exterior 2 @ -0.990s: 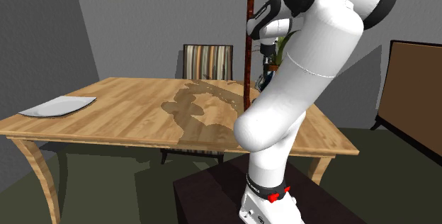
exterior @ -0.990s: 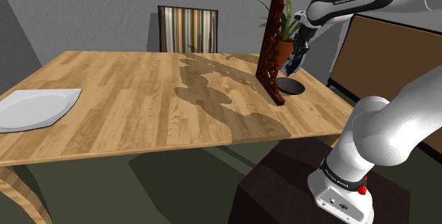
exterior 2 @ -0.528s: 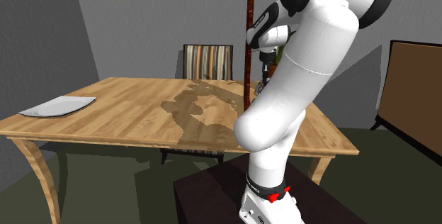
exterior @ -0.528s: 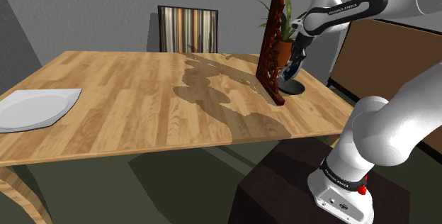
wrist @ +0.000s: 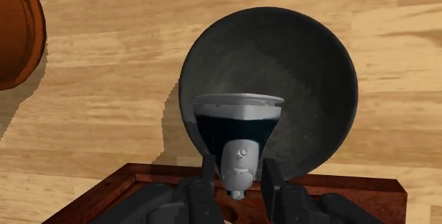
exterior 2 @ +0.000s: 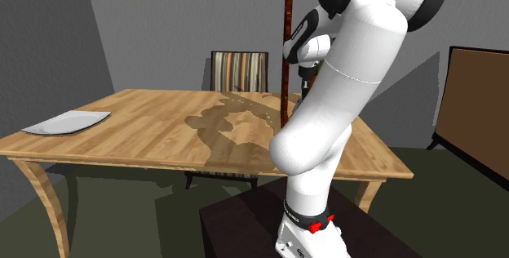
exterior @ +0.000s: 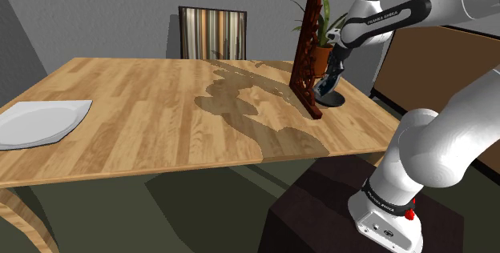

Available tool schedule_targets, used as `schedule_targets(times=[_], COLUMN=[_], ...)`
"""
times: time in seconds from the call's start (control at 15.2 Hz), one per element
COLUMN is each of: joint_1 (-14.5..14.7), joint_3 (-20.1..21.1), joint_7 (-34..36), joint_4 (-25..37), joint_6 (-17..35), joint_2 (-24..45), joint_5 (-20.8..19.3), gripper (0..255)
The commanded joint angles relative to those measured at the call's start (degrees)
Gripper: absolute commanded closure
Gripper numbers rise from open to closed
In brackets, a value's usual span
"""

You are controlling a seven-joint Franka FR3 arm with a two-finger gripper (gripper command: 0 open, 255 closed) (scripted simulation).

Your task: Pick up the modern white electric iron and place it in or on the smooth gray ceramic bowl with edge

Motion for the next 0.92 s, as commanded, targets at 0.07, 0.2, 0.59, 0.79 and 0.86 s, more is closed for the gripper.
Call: schedule_targets(times=[0.07, 0.2, 0.59, 0.79, 0.86], joint_1=[0.0, 0.0, 0.0, -1.8, -2.1], joint_3=[0.0, 0.0, 0.0, 3.8, 4.8], joint_7=[0.0, 0.0, 0.0, 1.4, 1.7], joint_4=[0.0, 0.0, 0.0, 2.0, 2.7], joint_6=[0.1, 0.1, 0.1, -6.6, -8.3], joint_2=[0.0, 0.0, 0.0, -4.7, -5.7], joint_5=[0.0, 0.0, 0.0, -1.6, -1.8], gripper=[255, 255, 0, 0, 0])
